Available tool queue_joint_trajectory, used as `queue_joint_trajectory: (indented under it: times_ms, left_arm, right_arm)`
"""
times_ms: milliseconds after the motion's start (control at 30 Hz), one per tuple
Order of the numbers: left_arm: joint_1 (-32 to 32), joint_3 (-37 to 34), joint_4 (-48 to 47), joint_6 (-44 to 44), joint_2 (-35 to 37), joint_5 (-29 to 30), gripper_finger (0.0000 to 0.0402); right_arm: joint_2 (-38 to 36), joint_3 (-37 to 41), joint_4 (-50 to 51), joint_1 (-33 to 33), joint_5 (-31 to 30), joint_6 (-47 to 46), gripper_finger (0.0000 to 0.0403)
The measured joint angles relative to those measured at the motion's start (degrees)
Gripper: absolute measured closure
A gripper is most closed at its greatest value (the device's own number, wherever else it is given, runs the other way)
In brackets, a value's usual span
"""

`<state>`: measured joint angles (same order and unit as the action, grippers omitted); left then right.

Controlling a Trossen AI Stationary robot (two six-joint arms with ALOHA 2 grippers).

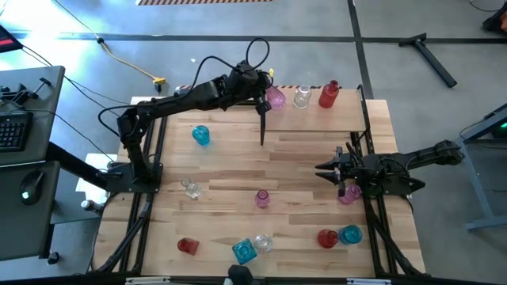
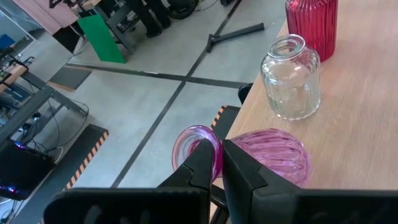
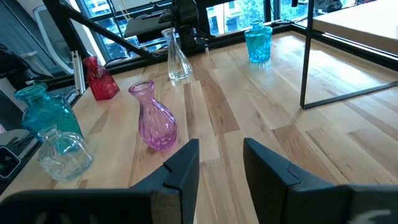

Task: Sort vases onto shelf
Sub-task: Put the top left pink vase on the shelf

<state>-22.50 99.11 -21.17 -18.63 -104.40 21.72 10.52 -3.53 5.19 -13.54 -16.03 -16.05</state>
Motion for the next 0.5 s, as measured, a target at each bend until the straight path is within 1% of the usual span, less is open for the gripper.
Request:
queue_joint_trajectory:
  times_ms: [500]
  left_arm:
    - [-0.13, 0.11, 0.23, 1.66, -0.9, -0.74, 0.038]
  right_arm:
    - [0.0, 0.0, 0.13, 0.0, -0.02, 0.0, 0.0295]
